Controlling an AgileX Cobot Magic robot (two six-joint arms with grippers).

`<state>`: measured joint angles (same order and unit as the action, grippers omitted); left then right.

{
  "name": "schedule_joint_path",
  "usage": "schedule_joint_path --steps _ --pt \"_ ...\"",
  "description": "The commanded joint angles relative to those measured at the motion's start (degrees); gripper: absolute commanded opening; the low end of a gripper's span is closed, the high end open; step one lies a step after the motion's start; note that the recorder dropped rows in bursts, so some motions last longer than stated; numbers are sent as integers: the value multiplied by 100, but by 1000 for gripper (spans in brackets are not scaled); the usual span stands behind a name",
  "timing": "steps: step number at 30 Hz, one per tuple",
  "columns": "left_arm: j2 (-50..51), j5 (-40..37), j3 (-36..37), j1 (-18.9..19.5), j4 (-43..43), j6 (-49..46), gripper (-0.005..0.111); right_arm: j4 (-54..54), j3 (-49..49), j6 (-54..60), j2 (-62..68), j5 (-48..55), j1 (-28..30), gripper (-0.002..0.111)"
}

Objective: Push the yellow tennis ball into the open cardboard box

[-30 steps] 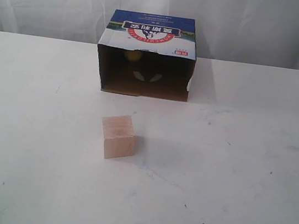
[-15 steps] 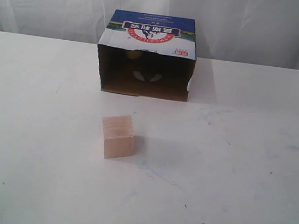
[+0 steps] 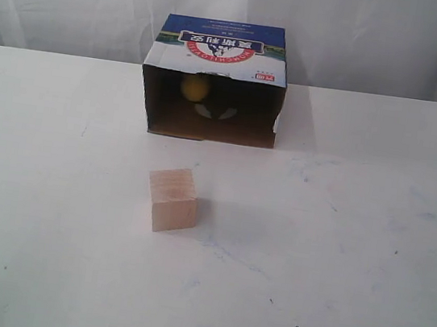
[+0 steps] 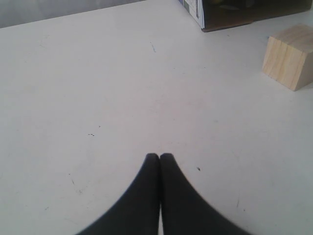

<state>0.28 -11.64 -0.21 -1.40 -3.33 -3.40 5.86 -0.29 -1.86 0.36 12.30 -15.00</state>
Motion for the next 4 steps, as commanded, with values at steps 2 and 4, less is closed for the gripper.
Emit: schedule_joint_path --steps 2,4 --pt "-28 8 21 16 -13 43 0 -7 29 17 -36 21 17 0" --pt "-28 8 21 16 -13 43 0 -7 29 17 -36 21 17 0"
